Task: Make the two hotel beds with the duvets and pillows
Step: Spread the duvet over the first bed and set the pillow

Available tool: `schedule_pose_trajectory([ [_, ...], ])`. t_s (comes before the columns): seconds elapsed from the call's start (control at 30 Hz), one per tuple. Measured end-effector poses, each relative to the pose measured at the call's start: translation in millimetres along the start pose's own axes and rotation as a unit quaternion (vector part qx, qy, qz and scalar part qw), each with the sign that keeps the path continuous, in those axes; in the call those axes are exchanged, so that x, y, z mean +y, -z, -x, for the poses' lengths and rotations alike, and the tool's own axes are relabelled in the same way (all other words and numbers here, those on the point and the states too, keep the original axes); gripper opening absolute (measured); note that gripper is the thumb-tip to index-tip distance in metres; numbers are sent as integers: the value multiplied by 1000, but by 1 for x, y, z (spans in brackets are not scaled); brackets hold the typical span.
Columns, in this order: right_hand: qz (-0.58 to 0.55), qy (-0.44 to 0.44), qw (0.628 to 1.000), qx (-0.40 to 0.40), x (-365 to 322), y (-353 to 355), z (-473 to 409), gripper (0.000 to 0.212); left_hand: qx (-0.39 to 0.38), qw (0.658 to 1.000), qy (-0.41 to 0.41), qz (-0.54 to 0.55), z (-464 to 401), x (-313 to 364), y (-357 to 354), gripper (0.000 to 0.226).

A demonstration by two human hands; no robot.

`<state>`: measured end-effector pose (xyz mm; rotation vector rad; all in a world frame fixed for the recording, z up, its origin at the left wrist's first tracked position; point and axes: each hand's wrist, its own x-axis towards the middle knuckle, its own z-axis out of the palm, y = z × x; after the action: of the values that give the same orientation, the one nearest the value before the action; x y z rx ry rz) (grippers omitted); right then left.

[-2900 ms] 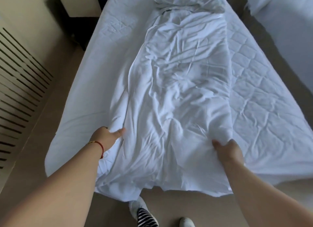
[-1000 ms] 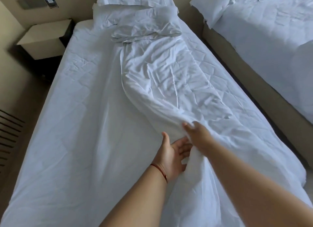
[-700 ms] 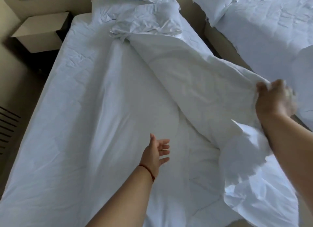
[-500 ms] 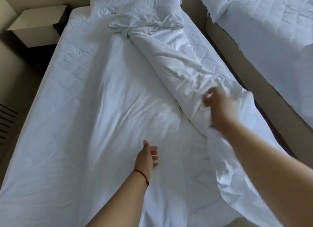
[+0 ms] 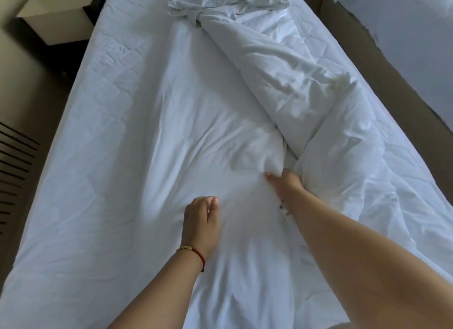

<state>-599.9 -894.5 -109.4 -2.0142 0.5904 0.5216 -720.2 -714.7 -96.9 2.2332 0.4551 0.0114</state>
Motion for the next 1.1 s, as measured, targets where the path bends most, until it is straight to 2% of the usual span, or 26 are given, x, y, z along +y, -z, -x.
schedule_pose_trajectory([
  [0.07,42,42,998,26,-3,33,2,44,0,999,-25,-30,-4,5,-1,55],
  [0.13,104,78,984,123,-10,79,3,38,2,997,-71,-43,-9,18,0,64],
  [0.23,92,94,958,257,-27,131,-20,35,4,987,-132,-91,-15,34,-1,64],
  [0.3,119,107,949,271,-39,138,-36,37,-26,976,-136,-165,-18,32,-4,63],
  [0.33,152,116,950,246,-42,135,-41,39,-63,970,-107,-208,-18,25,-7,60],
  [0.4,214,134,953,166,-39,120,-46,44,-148,954,4,-262,-16,6,-11,53],
  [0.43,224,136,957,124,-32,110,-45,48,-179,944,47,-273,-14,-4,-11,52],
  [0.5,195,123,972,53,-11,95,-33,54,-216,931,78,-284,-6,-16,-10,54],
  [0.6,67,74,993,-68,25,83,0,55,-230,935,94,-252,6,-20,-7,55],
  [0.67,67,49,989,-119,40,86,16,50,-206,952,93,-206,17,-19,-5,55],
  [0.73,118,23,979,-166,48,94,25,49,-186,964,53,-181,33,-16,-4,65],
  [0.83,316,2,929,-193,50,114,28,59,-212,961,-14,-179,62,-18,-4,91],
  [0.9,393,32,910,-131,54,132,24,75,-253,941,-18,-225,75,-27,0,102],
  [0.97,385,51,921,-20,54,146,23,74,-290,916,18,-277,81,-34,7,102],
  [1.03,390,68,916,69,51,146,31,68,-294,912,53,-281,81,-31,11,86],
  [1.1,407,104,902,105,54,130,40,73,-263,924,36,-274,83,-16,7,72],
])
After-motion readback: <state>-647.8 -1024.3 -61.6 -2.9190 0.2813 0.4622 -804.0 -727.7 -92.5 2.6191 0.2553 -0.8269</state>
